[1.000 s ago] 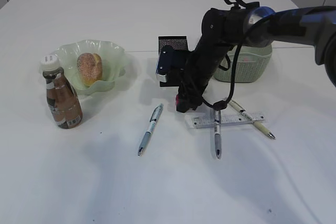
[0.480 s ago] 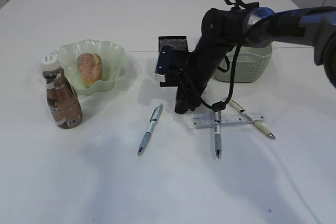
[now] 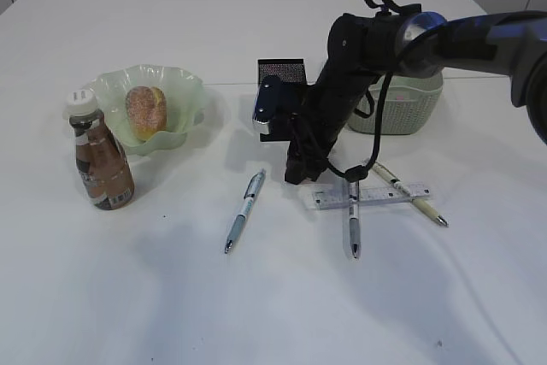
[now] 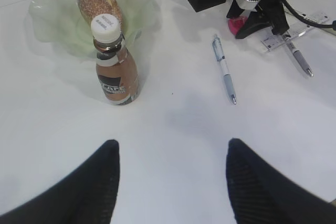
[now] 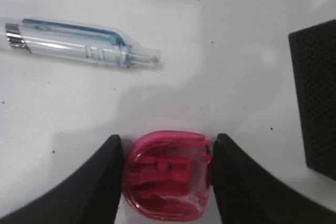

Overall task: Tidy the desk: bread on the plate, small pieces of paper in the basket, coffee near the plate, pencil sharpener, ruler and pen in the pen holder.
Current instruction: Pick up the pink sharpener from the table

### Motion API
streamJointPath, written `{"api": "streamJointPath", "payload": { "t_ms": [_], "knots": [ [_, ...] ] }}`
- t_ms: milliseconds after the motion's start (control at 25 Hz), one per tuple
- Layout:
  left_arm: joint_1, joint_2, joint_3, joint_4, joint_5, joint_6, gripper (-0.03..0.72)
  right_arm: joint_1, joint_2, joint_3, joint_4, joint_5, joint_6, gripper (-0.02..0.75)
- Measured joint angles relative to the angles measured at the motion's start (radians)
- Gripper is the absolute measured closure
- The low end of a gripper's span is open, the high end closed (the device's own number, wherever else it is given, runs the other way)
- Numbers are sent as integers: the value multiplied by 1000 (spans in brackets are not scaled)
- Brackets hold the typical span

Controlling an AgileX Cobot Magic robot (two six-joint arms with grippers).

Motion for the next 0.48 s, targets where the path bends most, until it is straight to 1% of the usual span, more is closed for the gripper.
{"api": "streamJointPath", "payload": {
  "t_ms": [480],
  "knots": [
    [0,0,0,-2,0,0,240,0,0,-1,0,4,0,364]
  ]
}}
